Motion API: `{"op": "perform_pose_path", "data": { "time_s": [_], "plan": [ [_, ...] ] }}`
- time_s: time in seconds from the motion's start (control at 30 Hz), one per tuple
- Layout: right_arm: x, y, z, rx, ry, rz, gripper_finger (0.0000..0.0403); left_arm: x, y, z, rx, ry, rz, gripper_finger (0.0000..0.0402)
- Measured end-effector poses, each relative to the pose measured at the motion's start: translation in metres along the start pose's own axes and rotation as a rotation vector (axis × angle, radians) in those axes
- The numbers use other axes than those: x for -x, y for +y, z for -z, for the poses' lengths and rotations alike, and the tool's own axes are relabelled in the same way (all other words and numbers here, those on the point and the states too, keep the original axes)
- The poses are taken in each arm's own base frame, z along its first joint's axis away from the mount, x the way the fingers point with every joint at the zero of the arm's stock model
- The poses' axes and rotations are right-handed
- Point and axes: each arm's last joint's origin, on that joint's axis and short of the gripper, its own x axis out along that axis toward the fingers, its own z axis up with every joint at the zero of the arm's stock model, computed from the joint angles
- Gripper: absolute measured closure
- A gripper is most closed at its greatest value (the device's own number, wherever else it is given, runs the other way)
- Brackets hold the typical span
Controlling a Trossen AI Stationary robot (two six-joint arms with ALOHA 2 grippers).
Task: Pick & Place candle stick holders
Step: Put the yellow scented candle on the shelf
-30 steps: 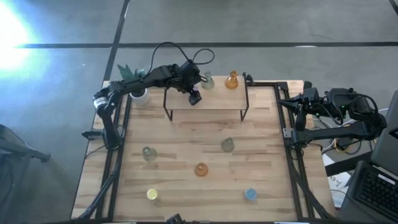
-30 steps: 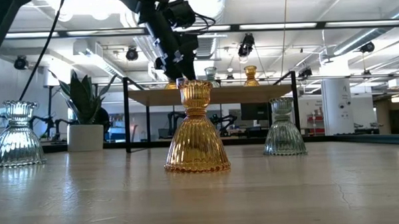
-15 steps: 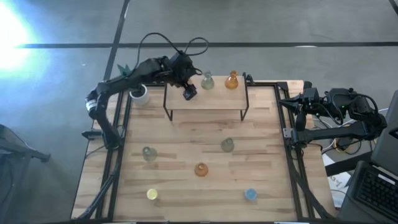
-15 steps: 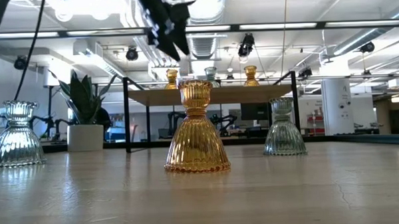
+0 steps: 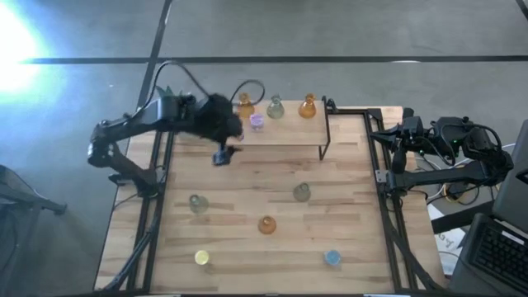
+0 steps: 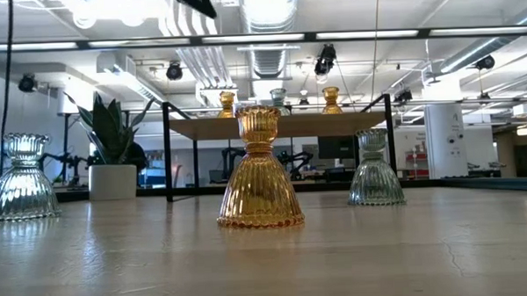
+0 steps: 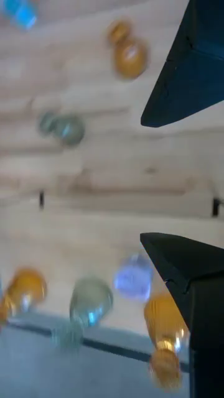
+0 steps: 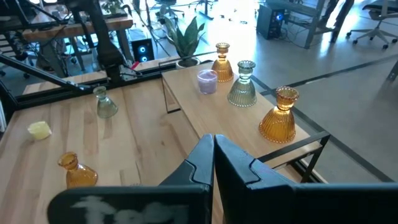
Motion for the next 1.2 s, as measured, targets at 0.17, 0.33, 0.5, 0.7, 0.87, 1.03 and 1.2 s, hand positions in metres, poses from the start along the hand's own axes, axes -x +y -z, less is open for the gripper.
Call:
{"op": "perform_pose_path", "data": {
  "time_s": [0.17, 0.33, 0.5, 0.7, 0.87, 1.03, 1.2],
  "plan": [
    [0.0, 0.0, 0.0, 0.0, 0.0, 0.0, 0.0394, 0.01, -0.033, 0.022, -0.118, 0.03, 0.11, 0.0106],
    [0.0, 0.0, 0.0, 0.0, 0.0, 0.0, 0.0394, 0.01, -0.062, 0.051, -0.216, 0.119, 0.242, 0.0106],
    [0.0, 0.0, 0.0, 0.0, 0.0, 0.0, 0.0394, -0.006, -0.09, 0.083, -0.261, 0.237, 0.339, 0.0106],
    [0.0, 0.0, 0.0, 0.0, 0.0, 0.0, 0.0394, -0.03, -0.125, 0.115, -0.247, 0.405, 0.441, 0.0106],
    [0.0, 0.0, 0.0, 0.0, 0.0, 0.0, 0.0394, -0.045, -0.152, 0.13, -0.213, 0.439, 0.567, 0.0106],
    [0.0, 0.0, 0.0, 0.0, 0.001, 0.0, 0.0394, -0.057, -0.177, 0.134, -0.156, 0.352, 0.644, 0.0106],
    [0.0, 0.0, 0.0, 0.0, 0.0, 0.0, 0.0394, -0.064, -0.196, 0.15, -0.162, 0.341, 0.671, 0.0106]
  ]
}}
